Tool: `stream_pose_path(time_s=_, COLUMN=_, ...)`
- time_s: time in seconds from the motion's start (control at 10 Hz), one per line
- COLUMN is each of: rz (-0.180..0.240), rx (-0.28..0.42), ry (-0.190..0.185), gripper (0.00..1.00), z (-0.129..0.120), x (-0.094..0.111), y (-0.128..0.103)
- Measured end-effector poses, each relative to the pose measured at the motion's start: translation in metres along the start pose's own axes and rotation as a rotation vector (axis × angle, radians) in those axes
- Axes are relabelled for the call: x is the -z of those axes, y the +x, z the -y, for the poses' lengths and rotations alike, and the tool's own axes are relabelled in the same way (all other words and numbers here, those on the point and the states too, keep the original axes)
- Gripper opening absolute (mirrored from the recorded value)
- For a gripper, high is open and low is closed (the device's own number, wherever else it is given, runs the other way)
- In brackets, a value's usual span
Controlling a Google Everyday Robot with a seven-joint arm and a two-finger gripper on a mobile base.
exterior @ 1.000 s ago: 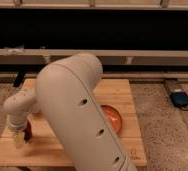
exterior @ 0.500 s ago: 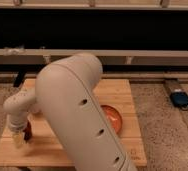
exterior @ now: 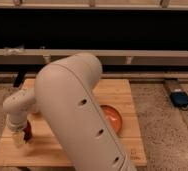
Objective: Push the eraser across the table
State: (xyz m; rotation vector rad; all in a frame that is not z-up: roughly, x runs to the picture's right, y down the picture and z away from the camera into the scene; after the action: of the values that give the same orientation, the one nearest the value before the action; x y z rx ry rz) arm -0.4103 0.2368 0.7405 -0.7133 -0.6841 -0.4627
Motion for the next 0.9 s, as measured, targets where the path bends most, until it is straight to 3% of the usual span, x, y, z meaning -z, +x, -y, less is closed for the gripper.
stream_pose_path(time_s=0.2, rz=-0.030, rx=0.028, ry=-0.003, gripper=0.80, z=0.000, x=0.022, y=-0.007)
stream_pose_path(time_s=0.6, rz=-0.088, rx=-0.010, ry=0.000, gripper=0.79, z=-0.022, x=0.055, y=0.017)
stream_pose_path(time_s=0.7, rz=-0.106, rx=-0.034, ry=-0.001, gripper=0.74, z=-0.030, x=0.061, y=0.029)
stream_pose_path(time_s=0.9, rz=-0.138, rx=-0.083, ry=0.001, gripper=0.54, z=-0.043, x=0.071, y=0.054)
